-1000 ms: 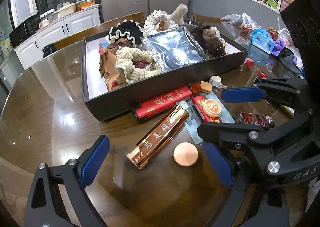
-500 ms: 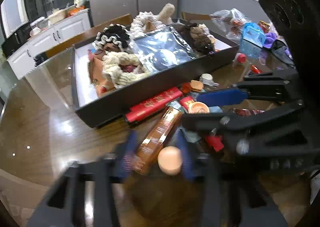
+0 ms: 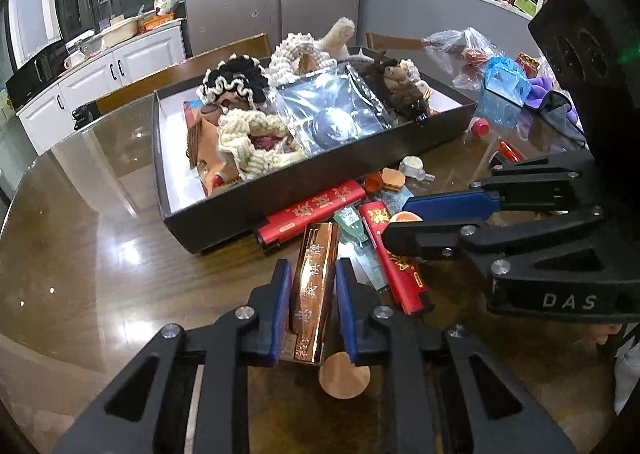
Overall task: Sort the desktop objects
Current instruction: 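Grasp the gold lipstick tube with left tool while right tool grasps the round compact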
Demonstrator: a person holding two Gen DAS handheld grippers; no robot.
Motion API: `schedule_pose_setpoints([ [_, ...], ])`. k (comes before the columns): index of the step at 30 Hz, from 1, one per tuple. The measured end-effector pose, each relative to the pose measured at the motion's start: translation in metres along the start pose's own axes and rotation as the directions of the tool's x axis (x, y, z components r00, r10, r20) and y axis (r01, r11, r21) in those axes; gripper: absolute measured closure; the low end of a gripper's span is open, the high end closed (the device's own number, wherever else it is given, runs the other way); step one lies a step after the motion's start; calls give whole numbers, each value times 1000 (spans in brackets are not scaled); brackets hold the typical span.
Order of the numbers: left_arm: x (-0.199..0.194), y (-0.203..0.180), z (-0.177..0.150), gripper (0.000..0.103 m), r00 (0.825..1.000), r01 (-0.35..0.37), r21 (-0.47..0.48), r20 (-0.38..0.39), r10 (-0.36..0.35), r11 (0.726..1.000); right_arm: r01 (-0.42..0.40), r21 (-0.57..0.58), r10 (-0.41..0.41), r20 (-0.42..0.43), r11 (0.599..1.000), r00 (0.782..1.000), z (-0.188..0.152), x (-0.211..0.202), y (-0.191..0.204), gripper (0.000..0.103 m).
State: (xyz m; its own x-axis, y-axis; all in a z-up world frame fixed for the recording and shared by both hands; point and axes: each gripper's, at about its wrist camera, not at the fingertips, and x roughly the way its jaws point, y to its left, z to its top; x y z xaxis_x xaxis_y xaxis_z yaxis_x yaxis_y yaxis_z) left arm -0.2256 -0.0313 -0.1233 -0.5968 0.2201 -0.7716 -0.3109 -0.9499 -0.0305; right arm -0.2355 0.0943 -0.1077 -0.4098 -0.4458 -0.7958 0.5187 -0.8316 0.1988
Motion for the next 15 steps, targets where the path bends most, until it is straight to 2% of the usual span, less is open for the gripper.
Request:
schedule_pose_setpoints([
  [15, -20, 8, 2, 81, 999, 0, -27, 41, 1, 1000, 5, -5, -4, 40, 1000, 999, 6, -18, 2, 78],
])
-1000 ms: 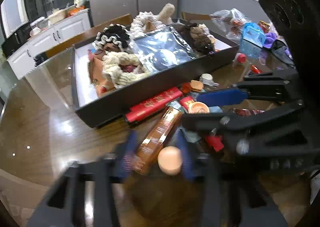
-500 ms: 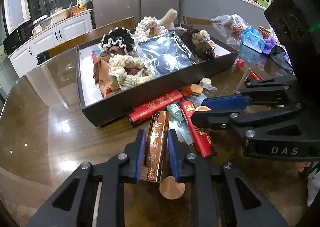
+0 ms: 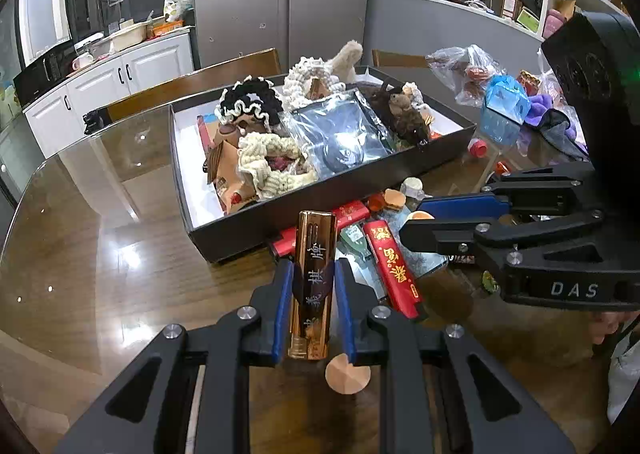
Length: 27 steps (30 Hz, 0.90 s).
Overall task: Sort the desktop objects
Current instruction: 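Grasp the gold lipstick tube with left tool while right tool grasps the round compact, then carry the lipstick tube and compact in both tools over the box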
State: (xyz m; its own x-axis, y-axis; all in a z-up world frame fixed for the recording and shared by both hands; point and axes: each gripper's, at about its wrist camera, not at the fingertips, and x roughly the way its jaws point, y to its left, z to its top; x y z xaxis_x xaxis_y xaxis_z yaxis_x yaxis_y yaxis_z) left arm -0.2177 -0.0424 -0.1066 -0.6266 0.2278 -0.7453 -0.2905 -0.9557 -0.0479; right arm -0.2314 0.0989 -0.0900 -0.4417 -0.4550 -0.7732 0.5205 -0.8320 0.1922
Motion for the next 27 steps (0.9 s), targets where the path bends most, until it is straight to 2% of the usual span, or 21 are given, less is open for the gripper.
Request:
schedule_pose_setpoints([
  [17, -10, 2, 14, 82, 999, 20, -27, 33, -19, 999, 8, 38, -10, 58, 999, 998, 7, -25, -19, 78],
  [27, -18, 3, 35, 83, 998, 28, -11, 61, -27, 1000, 20, 38, -23, 91, 999, 996, 23, -40, -27, 78],
])
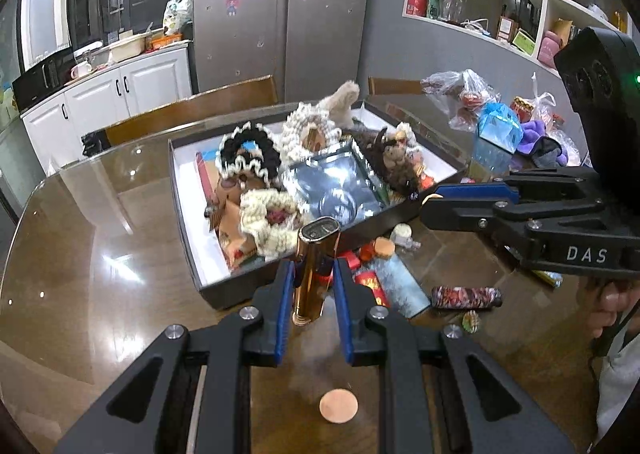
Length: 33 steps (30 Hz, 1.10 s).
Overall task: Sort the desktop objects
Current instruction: 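Carry the lipstick tube and compact in both tools over the box, then lower both tools into the box and open them, releasing tube and compact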
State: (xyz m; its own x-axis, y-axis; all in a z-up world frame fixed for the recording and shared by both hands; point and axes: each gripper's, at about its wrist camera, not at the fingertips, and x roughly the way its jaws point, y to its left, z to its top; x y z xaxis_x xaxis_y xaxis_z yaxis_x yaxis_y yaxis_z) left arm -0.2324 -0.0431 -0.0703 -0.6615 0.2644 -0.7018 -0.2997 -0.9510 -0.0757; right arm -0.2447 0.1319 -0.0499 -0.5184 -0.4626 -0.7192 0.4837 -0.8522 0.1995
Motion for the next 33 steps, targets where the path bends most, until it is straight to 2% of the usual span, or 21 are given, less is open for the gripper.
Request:
schedule_pose_setpoints([
  [11, -4, 8, 47, 83, 999, 7, 20, 47, -8, 1000, 14, -17, -14, 39, 1000, 999, 35, -6, -4, 78],
  [18, 10, 16, 72, 83, 997, 26, 0, 70, -26, 1000, 21, -34, -19, 60, 999, 998, 61, -2, -4, 78],
  [26, 40, 29, 86, 83, 998, 29, -11, 52, -29, 1000, 25, -41, -23, 46, 999, 999, 79, 23, -17, 78],
  [33, 48, 43, 91, 83, 999, 18, -43, 47, -16, 999, 40, -44, -39, 29, 998, 999, 90, 42, -24, 78],
])
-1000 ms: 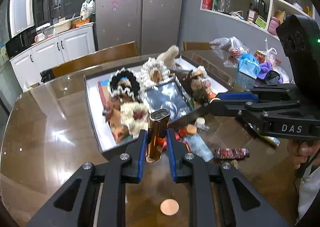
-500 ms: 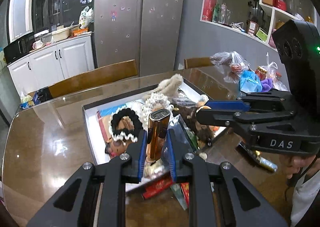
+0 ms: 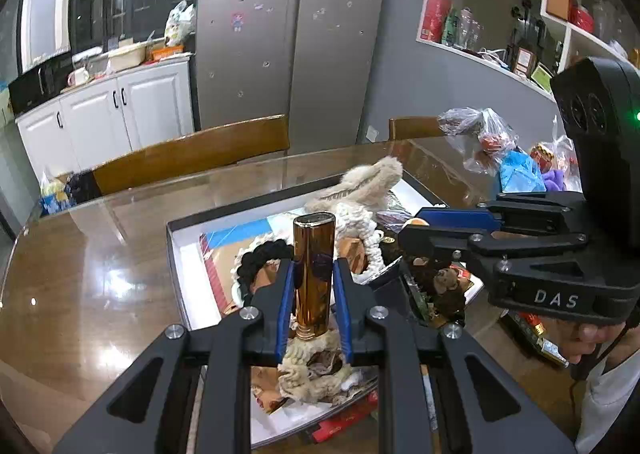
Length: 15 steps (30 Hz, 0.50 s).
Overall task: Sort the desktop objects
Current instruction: 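Lower both tools into the box and open them, releasing tube and compact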
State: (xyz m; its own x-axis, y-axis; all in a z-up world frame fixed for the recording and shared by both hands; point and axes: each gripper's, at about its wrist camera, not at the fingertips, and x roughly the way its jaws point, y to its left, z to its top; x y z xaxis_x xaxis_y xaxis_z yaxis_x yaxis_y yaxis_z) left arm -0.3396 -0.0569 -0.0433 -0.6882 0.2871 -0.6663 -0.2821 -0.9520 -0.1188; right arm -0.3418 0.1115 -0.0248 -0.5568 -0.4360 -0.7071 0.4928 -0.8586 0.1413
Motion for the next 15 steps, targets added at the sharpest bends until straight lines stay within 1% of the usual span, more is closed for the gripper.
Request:
schedule_pose_setpoints([
  [2, -1, 2, 0, 83, 1000, -13, -3, 0, 13, 1000, 1, 2, -1, 0, 1000, 1000, 1, 1, 0, 78],
  [5, -8, 4, 0, 83, 1000, -9, -18, 19, 9, 1000, 0, 11, 0, -2, 1000, 1000, 0, 1, -1, 78],
  [6, -11, 3, 1, 80, 999, -19, -19, 33, 19, 1000, -1, 14, 1, -1, 1000, 1000, 0, 0, -1, 78],
  [7, -13, 2, 2, 61, 999, -26, -19, 39, 26, 999, -2, 19, 2, 3, 1000, 1000, 0, -1, -1, 76],
  [8, -15, 1, 3, 44, 998, -35, -19, 42, 36, 999, -5, 21, 5, 4, 1000, 1000, 0, -1, -1, 65],
  [9, -17, 1, 4, 17, 996, -72, -24, 46, 73, 997, -4, 24, 4, 2, 1000, 1000, 1, -2, 0, 55],
  [10, -19, 1, 5, 1, 994, -95, -26, 56, 96, 995, 4, 25, -4, 3, 1000, 1000, 1, -3, 1, 35],
  [11, -21, 1, 5, 1, 991, -110, -25, 75, 111, 994, 26, 23, -26, 10, 999, 1000, 2, -5, 2, 33],
  [12, -23, 0, 5, 1, 990, -109, -25, 86, 111, 994, 59, 22, -59, 22, 998, 998, 2, -8, 2, 32],
  [15, -24, 0, 5, 1, 990, -114, -27, 83, 115, 993, 42, 32, -43, 39, 999, 998, 4, -17, 0, 29],
])
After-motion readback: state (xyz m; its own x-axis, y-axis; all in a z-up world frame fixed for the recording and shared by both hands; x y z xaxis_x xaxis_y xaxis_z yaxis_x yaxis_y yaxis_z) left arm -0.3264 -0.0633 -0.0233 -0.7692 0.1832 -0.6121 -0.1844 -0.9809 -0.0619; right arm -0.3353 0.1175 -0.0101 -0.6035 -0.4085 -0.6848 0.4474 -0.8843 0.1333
